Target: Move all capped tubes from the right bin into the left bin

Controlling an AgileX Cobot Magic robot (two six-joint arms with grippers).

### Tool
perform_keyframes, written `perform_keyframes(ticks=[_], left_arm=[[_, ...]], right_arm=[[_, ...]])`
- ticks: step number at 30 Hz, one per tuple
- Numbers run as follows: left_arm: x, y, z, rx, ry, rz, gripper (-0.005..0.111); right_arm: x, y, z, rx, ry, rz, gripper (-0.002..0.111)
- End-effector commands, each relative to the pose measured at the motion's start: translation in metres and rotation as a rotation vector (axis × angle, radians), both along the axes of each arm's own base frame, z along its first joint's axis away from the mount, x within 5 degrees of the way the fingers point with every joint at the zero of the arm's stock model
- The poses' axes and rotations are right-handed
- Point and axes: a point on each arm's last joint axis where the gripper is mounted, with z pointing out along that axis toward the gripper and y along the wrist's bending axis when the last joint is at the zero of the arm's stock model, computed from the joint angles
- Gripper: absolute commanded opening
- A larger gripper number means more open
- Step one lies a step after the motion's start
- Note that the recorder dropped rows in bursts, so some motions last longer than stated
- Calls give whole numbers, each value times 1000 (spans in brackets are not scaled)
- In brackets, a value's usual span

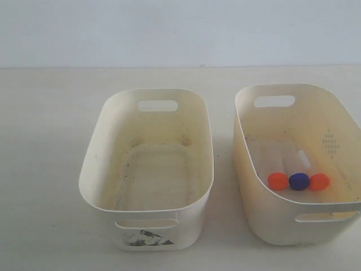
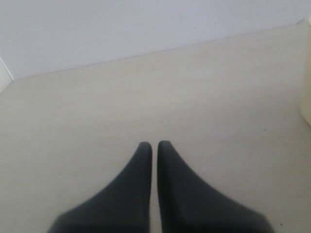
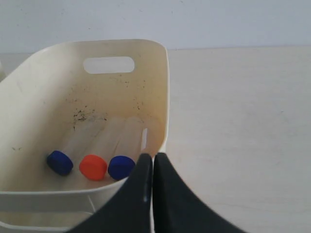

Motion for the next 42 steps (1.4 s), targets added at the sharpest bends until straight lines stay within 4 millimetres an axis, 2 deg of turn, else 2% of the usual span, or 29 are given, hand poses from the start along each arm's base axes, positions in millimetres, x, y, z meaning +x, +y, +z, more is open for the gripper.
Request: perform_keyframes(ticks=[1,12,17,19,21,25,30,32,34,38,42], left_arm=[[0,0,2,-13,-7,0,4],[0,0,2,-13,-7,0,4],[0,0,2,-13,-7,0,4],[0,0,2,-13,-7,0,4],[0,0,2,-13,-7,0,4],[0,0,2,-13,-7,0,4],[0,0,2,-13,-7,0,4],[0,0,2,-13,-7,0,4],[0,0,2,-13,-7,0,4],[0,0,2,-13,-7,0,4],[0,0,2,-13,-7,0,4]], right_arm=[[0,0,2,-8,-27,-4,0],[2,-4,35,-15,-383,-42,0],[-6,-6,62,-22,-696,-75,0],[-8,-7,66,-23,-751,-81,0],[-12,-7,81,-38,-775,-81,0],[-22,-4,120,-88,-747,-66,0],[-15,-1,155,-96,-471,-18,0],[-7,0,160,-75,-301,5,0],[0,1,165,-69,-216,15,0],[12,0,168,-67,-191,13,0],[14,0,170,-67,-211,10,0]])
